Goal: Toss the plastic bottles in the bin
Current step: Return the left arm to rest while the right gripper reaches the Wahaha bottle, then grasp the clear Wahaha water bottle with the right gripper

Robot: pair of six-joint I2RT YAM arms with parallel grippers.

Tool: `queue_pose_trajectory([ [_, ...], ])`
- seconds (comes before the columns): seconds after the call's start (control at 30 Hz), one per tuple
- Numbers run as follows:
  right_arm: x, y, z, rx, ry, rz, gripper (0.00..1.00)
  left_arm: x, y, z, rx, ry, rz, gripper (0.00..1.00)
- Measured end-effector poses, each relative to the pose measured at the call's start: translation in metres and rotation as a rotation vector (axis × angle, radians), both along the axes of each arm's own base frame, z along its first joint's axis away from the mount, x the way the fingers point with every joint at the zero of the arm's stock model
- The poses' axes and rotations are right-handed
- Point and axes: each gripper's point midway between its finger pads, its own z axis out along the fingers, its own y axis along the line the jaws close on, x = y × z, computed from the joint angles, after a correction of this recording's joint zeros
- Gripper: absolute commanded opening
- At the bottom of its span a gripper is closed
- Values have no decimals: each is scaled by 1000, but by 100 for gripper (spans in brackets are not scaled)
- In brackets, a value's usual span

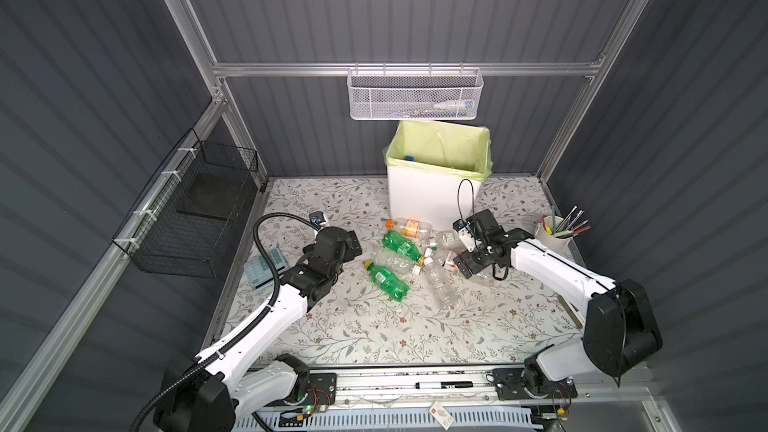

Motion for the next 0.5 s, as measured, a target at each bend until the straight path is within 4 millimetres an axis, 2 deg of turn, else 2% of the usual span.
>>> queue_pose_trajectory([
  [0.27, 2, 16, -21, 5, 102, 92, 90, -4, 3, -8, 3, 22, 6, 100],
  [0.5, -5, 17, -41, -23, 182, 120, 84, -8, 6, -13, 10, 34, 8, 100],
])
